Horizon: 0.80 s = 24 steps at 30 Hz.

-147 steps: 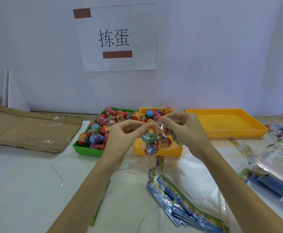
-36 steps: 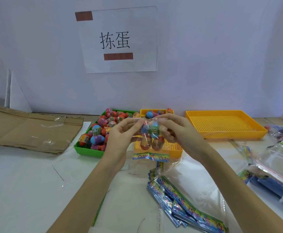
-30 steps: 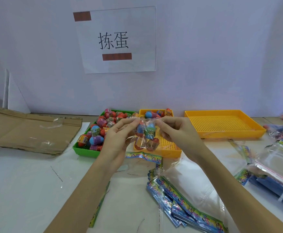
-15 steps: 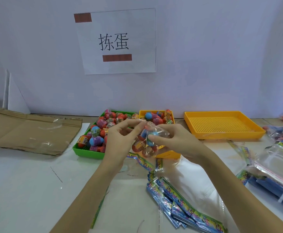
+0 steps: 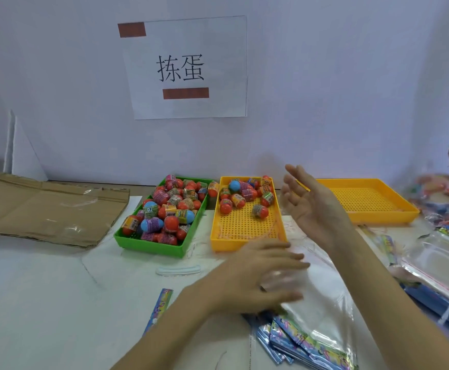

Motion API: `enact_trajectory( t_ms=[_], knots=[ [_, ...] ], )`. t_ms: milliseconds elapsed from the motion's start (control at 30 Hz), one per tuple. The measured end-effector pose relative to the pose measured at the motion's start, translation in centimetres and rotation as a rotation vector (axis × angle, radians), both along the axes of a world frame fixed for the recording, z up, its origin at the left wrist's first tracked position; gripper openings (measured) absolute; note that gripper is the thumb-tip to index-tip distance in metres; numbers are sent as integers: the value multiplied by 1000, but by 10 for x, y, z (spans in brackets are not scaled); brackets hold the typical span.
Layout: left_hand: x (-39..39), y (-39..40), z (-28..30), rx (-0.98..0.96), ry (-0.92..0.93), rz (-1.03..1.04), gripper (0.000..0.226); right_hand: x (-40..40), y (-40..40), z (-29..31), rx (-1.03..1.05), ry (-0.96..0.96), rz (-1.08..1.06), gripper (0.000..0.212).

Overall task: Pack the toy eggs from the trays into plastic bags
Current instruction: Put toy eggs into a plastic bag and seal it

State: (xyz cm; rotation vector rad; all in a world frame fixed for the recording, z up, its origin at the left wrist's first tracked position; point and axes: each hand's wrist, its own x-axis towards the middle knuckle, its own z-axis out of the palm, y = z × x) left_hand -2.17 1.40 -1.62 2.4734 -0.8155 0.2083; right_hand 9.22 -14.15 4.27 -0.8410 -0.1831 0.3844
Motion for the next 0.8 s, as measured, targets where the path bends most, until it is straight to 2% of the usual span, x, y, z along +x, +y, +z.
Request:
enact_trajectory(
  t_ms=[67, 167, 300, 400, 500, 567, 700, 767, 800],
  knots=[
    [-1, -8, -7, 144, -14, -45, 52, 1, 0, 0, -40, 3, 14, 22],
    [1, -7, -4, 141, -58, -39, 35, 1, 0, -4, -59, 4, 39, 20],
    [6, 4, 0, 64, -38, 10, 26, 2, 1, -8, -97, 0, 50, 18],
    [5, 10, 4, -148, 63, 139, 26, 3, 1, -9, -194, -60, 49, 17],
    [8, 17, 10, -411, 137, 275, 30, 3, 3, -8, -306, -139, 49, 26],
    [10, 20, 14, -592, 141, 321, 33, 2, 4, -8, -336, -189, 96, 40],
    [11, 23, 24, -1048, 314, 375, 38, 1, 6, -7, -451, -319, 256, 76],
    [13, 27, 23, -1138, 332, 435, 37, -1, 8, -7, -469, -331, 310, 85],
    [13, 29, 22, -1165, 342, 452, 37, -2, 9, -7, -466, -348, 303, 81]
  ],
)
